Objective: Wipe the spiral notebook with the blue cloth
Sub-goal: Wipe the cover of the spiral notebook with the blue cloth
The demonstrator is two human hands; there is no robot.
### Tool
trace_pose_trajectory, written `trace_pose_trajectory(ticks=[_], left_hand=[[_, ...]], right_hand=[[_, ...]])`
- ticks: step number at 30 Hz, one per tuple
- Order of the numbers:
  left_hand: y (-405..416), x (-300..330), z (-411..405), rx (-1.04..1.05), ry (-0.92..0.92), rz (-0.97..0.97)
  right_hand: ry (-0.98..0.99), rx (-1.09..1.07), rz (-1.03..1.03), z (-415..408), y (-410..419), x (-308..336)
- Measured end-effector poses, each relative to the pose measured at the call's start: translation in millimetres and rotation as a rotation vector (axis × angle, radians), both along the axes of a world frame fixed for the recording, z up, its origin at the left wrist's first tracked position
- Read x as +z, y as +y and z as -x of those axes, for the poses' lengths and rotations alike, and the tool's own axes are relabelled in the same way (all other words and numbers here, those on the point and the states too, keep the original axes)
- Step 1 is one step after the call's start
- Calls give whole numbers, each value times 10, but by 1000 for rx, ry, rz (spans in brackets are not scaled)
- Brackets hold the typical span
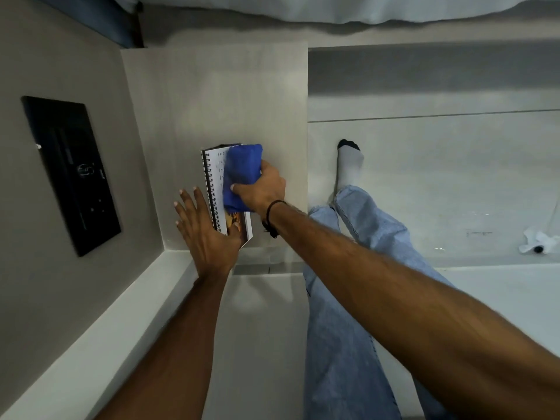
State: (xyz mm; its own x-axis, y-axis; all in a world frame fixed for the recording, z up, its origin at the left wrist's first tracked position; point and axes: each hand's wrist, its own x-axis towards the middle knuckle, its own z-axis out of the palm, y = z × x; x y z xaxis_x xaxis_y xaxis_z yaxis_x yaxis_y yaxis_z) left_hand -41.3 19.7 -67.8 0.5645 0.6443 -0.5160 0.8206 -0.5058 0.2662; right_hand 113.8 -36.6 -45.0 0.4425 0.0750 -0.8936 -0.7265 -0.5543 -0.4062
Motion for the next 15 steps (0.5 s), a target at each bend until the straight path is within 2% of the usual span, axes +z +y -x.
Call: trace_pose_trajectory(ticks=[7,11,13,15], left_hand=[[3,10,7,-18,16,11],[-4,-5,10,-12,6,1],[-6,-15,18,-21,8,-10],[-2,-14,27,-26,5,-3]], right_hand=[[-68,93,-65,155,-51,104],[13,3,-60,19,9,63],[-13,-56,-82,28,9,65],[-73,11,-77,121,-50,51]])
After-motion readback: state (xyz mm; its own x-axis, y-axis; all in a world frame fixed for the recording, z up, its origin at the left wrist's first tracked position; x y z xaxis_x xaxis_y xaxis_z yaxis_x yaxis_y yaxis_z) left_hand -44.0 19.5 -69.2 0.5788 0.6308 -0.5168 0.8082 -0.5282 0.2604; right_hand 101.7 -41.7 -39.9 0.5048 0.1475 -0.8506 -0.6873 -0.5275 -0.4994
